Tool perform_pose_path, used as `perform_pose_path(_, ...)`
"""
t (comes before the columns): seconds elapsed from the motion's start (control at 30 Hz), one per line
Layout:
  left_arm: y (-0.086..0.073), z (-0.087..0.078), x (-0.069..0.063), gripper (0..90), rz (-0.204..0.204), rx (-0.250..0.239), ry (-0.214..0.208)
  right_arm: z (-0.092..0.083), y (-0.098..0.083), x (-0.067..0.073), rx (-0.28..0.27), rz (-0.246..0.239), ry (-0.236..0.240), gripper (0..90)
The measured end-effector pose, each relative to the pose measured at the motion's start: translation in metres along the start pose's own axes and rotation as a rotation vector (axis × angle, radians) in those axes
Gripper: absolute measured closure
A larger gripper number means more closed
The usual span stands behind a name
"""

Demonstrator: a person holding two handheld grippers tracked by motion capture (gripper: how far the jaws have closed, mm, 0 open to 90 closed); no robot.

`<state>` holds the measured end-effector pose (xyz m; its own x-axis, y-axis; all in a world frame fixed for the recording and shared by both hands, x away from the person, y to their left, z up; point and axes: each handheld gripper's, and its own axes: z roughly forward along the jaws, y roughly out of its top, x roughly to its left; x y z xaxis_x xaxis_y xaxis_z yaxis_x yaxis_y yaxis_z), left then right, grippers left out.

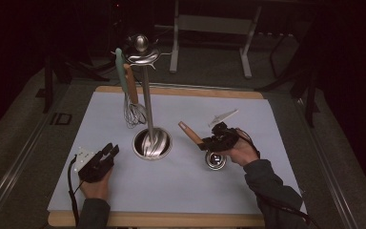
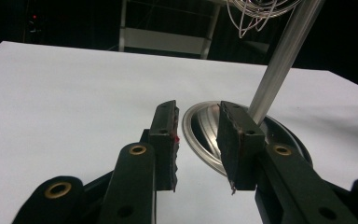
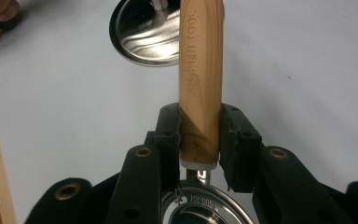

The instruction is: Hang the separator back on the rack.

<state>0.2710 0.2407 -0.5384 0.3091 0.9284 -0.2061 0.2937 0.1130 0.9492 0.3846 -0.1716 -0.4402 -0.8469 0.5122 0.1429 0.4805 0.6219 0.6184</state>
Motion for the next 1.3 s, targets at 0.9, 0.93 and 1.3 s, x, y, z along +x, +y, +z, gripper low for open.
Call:
perform_pose_path(0.9, 0.0, 0.0, 0.0, 68.1, 0.001, 0.0, 0.0, -0.01, 0.008, 0.008, -0.048, -0.018, 0.012, 70.6)
perform_pose_path(0.93, 0.0, 0.0, 0.0, 68.1, 0.001, 0.0, 0.0, -0.01, 0.008, 0.008, -0.048, -0.018, 0.012, 70.6)
perform_pose_path(1.3, 0.0, 0.0, 0.0, 68.1, 0.0, 0.0, 0.0, -0.013, 0.012, 0.011, -0.066, -0.024, 0.022, 70.6)
